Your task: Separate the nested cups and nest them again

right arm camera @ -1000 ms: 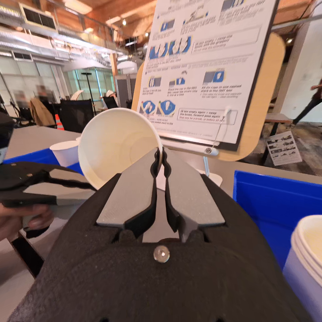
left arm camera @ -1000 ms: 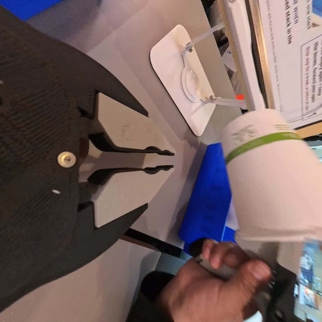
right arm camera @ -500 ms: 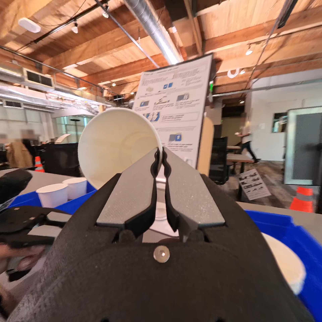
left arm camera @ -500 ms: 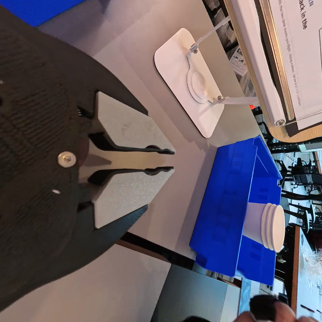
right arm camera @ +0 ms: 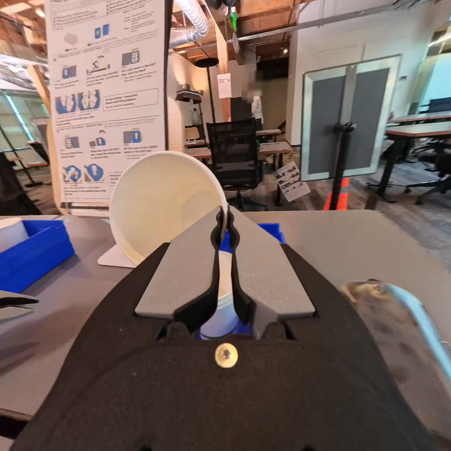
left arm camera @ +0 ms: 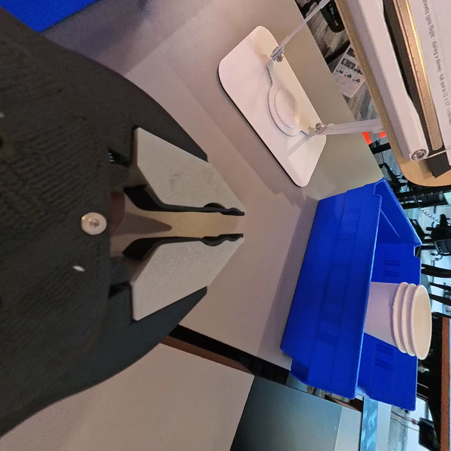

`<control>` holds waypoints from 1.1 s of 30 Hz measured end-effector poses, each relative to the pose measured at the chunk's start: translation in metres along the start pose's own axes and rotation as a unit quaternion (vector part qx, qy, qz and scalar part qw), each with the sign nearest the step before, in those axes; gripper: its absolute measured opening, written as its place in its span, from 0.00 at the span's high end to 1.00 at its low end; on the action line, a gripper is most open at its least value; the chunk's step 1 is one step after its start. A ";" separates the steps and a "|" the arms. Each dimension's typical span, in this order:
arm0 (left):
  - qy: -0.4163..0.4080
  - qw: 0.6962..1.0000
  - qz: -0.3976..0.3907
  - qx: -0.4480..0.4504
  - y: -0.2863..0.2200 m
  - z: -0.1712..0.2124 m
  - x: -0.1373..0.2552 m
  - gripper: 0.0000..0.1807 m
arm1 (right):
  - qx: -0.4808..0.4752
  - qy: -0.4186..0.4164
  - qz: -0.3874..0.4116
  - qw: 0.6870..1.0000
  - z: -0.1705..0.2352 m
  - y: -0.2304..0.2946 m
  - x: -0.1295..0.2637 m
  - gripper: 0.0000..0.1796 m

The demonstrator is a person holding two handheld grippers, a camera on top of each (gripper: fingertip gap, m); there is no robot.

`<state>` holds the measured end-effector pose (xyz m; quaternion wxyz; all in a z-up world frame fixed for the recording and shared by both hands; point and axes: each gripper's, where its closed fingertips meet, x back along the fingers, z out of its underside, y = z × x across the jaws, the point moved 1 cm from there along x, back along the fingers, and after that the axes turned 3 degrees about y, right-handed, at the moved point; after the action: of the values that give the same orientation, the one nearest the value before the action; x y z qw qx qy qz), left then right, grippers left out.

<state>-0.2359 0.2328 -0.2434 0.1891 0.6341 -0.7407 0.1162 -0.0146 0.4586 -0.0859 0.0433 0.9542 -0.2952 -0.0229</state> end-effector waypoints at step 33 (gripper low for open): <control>-0.003 1.000 0.002 0.001 -0.001 -0.003 0.003 0.92 | 0.098 0.125 -0.243 0.957 0.003 0.181 -0.024 0.88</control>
<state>-0.2348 0.2311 -0.2396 0.1862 0.6328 -0.7427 0.1154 -0.1365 0.3233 -0.0710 -0.0211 0.9919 -0.0475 0.1157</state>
